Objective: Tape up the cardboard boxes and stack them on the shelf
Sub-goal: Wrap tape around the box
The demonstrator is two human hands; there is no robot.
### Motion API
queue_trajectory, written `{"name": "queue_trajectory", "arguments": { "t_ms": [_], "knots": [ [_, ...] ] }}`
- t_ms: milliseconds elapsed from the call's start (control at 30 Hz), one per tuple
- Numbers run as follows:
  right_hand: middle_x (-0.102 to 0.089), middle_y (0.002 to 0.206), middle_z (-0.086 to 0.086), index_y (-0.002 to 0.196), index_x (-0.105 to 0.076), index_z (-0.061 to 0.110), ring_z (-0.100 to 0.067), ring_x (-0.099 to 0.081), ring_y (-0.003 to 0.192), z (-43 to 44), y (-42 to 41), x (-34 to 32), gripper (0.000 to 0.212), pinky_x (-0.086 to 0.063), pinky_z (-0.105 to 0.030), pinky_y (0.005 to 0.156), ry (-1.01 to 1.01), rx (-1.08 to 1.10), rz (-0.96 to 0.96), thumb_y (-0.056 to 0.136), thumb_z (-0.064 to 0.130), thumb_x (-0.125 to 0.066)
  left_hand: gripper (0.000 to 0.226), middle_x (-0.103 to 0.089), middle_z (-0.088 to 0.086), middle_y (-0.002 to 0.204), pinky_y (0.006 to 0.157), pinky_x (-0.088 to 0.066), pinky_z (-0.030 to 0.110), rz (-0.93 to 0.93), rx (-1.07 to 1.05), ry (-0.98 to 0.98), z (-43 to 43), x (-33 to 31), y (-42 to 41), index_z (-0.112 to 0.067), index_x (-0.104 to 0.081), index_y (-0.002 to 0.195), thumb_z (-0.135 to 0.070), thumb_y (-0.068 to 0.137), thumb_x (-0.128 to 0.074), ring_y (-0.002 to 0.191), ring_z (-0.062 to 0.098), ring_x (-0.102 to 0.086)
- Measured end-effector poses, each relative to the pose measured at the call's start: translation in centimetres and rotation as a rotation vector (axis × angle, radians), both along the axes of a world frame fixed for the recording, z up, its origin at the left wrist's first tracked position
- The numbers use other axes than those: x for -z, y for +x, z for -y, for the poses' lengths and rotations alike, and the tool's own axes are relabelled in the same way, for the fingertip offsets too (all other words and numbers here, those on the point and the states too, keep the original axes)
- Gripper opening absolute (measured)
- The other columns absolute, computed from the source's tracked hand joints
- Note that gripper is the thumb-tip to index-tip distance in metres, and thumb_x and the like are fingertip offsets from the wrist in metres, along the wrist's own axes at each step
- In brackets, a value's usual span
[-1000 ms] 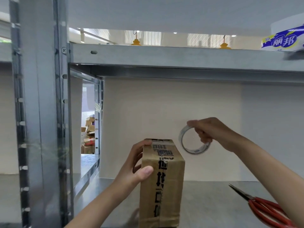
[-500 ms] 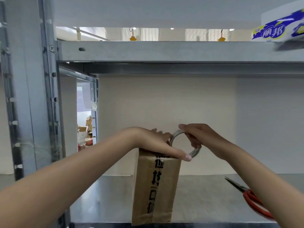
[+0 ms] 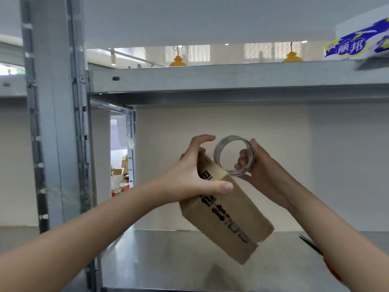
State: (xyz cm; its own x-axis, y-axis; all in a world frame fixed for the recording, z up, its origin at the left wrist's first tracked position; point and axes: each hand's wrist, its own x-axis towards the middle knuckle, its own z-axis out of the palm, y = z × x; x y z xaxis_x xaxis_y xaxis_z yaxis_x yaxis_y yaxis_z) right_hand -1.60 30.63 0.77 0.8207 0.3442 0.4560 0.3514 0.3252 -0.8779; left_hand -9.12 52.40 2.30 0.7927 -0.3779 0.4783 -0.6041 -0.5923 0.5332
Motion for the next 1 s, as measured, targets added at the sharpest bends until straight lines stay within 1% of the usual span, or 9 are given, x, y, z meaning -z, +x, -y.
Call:
{"name": "queue_trajectory", "arguments": {
  "t_ms": [100,233,300,367,500,633,733,833,1000],
  "knots": [
    [-0.054,0.071,-0.011,0.069,-0.046,0.012,-0.024,-0.062,0.074,-2.3,-0.1,-0.3,0.051,-0.05,-0.034,0.086,0.039,-0.095,0.001,0.092,0.057,-0.042,0.103,-0.042,-0.01,0.143,0.107,-0.043,0.028,0.003,0.069,-0.277,-0.8,4.4,0.1,-0.051,-0.021,0.141,-0.066,0.055,-0.075,0.13,0.005,-0.047],
    [-0.06,0.069,-0.014,0.068,-0.05,0.012,-0.033,-0.066,0.084,-4.4,-0.2,2.3,0.047,-0.053,-0.033,0.087,-0.261,-0.119,0.042,0.094,0.051,-0.044,0.111,-0.042,-0.021,0.144,0.11,-0.044,0.032,-0.056,0.032,-0.374,-2.3,11.4,0.7,-0.046,-0.018,0.146,-0.069,0.056,-0.08,0.131,-0.003,-0.047],
    [-0.055,0.063,-0.01,0.071,-0.051,0.011,-0.031,-0.063,0.075,-4.6,0.1,3.6,0.046,-0.051,-0.043,0.091,-0.353,-0.132,-0.006,0.101,0.045,-0.042,0.119,-0.039,-0.022,0.148,0.109,-0.043,0.025,-0.111,0.031,-0.353,-3.4,13.2,1.0,-0.042,-0.018,0.149,-0.073,0.054,-0.082,0.133,-0.005,-0.045],
    [-0.05,0.06,-0.006,0.073,-0.051,0.011,-0.025,-0.057,0.064,-4.7,0.4,4.2,0.042,-0.05,-0.046,0.092,-0.414,-0.087,-0.04,0.106,0.03,-0.036,0.12,-0.031,-0.018,0.154,0.115,-0.038,0.03,-0.142,0.032,-0.252,-4.1,14.5,1.2,-0.038,-0.018,0.151,-0.073,0.055,-0.082,0.138,-0.004,-0.04],
    [-0.045,0.056,-0.001,0.074,-0.058,0.009,-0.018,-0.043,0.054,-2.8,0.5,3.4,0.03,-0.043,-0.03,0.066,-0.493,0.159,0.072,0.099,0.018,-0.045,0.12,-0.017,-0.026,0.154,0.118,-0.031,0.024,-0.162,0.017,-0.17,-4.9,15.4,1.6,-0.04,-0.017,0.151,-0.08,0.055,-0.076,0.14,-0.01,-0.032],
    [-0.046,0.058,-0.002,0.066,-0.06,0.011,-0.015,-0.04,0.057,1.2,0.1,1.3,0.029,-0.035,-0.029,0.061,-0.692,0.321,0.235,0.094,0.013,-0.053,0.119,-0.016,-0.029,0.155,0.114,-0.031,0.016,-0.18,0.036,-0.168,-5.1,15.4,1.8,-0.045,-0.016,0.151,-0.081,0.055,-0.075,0.138,-0.014,-0.031],
    [-0.043,0.058,-0.001,0.058,-0.052,0.01,-0.013,-0.036,0.056,2.6,-0.1,0.7,0.033,-0.03,-0.024,0.057,-0.834,0.437,0.331,0.091,0.016,-0.057,0.119,-0.016,-0.027,0.158,0.115,-0.029,0.015,-0.174,0.055,-0.135,-4.7,15.4,2.1,-0.045,-0.015,0.152,-0.082,0.056,-0.073,0.14,-0.013,-0.028],
    [-0.04,0.058,0.001,0.064,-0.053,0.003,-0.01,-0.035,0.055,3.9,0.2,0.7,0.035,-0.03,-0.022,0.057,-0.914,0.487,0.363,0.089,0.023,-0.065,0.121,-0.013,-0.029,0.158,0.11,-0.027,0.007,-0.179,0.049,-0.102,-4.6,15.3,2.2,-0.047,-0.012,0.152,-0.085,0.054,-0.071,0.139,-0.017,-0.024],
    [-0.036,0.052,0.011,0.055,-0.042,0.022,-0.007,-0.032,0.049,6.2,0.7,3.5,0.045,-0.027,-0.029,0.058,-1.142,0.519,0.332,0.077,0.041,-0.077,0.121,-0.011,-0.029,0.159,0.107,-0.027,0.004,-0.187,0.061,-0.072,-4.9,15.1,1.9,-0.044,-0.013,0.153,-0.087,0.054,-0.068,0.139,-0.018,-0.023]
  ]
}}
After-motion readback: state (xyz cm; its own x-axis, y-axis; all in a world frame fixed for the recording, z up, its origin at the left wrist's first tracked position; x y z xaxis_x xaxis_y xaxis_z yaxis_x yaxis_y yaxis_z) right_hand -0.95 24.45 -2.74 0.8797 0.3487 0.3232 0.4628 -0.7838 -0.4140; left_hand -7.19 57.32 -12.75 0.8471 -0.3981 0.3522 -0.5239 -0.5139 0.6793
